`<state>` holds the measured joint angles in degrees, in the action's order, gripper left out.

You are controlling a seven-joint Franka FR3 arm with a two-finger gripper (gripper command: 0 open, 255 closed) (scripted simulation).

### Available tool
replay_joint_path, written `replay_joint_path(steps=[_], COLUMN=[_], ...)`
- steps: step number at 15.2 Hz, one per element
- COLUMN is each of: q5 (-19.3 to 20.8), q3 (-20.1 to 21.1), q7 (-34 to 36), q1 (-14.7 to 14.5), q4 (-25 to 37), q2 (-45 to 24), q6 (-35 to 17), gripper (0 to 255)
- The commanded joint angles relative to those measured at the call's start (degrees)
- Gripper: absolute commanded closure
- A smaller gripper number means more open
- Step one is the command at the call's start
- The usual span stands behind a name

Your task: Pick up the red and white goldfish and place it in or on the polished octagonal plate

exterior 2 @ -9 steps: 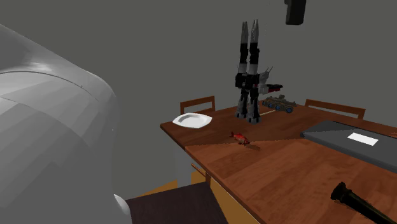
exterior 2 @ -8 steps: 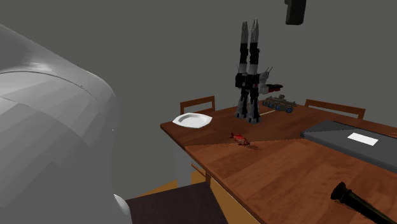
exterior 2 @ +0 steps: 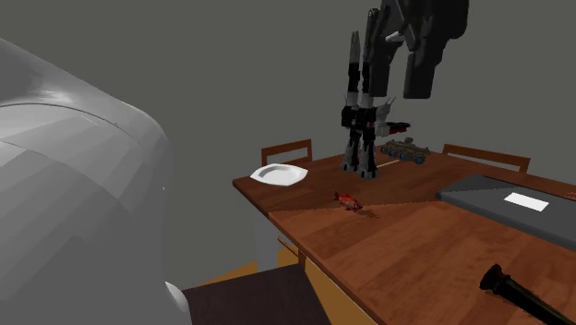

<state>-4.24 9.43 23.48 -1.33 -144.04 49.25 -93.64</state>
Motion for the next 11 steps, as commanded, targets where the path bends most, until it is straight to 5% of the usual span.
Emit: replay_joint_path(steps=[1,11], q5=[-2.41,-12.8], q3=[2.62,17.73], q7=[4.62,26.41], q1=[-0.08,0.46], q4=[-2.06,-5.72], q2=[-0.09,-10.47], q6=[-2.48,-18.67], gripper=[0,0])
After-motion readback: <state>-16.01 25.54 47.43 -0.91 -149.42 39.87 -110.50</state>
